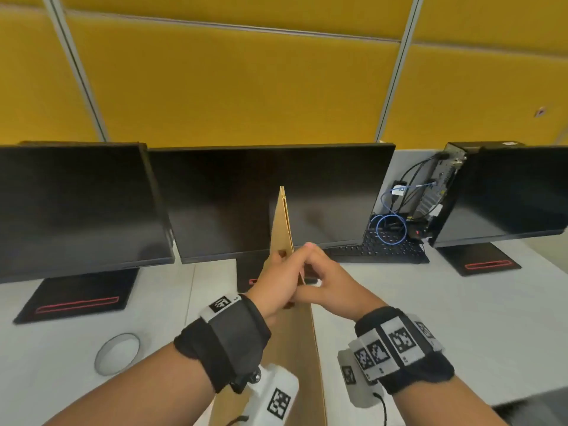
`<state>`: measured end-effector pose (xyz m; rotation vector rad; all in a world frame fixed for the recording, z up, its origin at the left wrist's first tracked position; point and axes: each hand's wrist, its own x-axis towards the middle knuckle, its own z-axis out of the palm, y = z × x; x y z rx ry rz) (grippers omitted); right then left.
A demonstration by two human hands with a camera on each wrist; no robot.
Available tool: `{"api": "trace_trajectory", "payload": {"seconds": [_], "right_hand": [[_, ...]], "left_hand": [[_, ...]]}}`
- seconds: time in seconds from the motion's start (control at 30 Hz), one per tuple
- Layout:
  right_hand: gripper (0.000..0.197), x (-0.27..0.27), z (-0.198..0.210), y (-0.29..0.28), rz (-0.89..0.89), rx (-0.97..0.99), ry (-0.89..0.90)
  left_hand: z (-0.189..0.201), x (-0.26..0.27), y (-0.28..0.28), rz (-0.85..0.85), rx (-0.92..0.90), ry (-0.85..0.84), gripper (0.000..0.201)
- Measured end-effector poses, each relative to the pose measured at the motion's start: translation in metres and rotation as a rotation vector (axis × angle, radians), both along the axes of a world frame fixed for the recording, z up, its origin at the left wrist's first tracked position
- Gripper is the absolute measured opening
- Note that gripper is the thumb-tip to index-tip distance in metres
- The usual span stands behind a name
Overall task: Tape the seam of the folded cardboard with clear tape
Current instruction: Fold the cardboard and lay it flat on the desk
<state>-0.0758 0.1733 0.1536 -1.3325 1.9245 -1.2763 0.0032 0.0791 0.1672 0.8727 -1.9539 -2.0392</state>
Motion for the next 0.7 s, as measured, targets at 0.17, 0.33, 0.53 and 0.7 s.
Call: {"api": "trace_trajectory", "payload": {"seconds": [0.17,0.33,0.53,0.7], "right_hand": [[0.04,-0.002,0.023,0.0,0.125,-0.072,-0.075],[0.04,-0.008,0.035,-0.005,0.006,-0.212,0.041],[0.018,-0.027,0.052,-0.015,-0.309,-0.264,0.222],[0.08,-0.063,0.059,-0.014,-0.509,-0.169,0.167]], "left_hand": [[0.032,0.018,-0.006,-0.012,0.049,0.07,0.043],[0.053,0.039,-0.016,0.025,-0.107,0.227,0.035],[0.063,0.053,-0.023,0.075,-0.239,0.375,0.026],[0.064,0.058,-0.03,0.12,-0.366,0.432,0.03]]}}
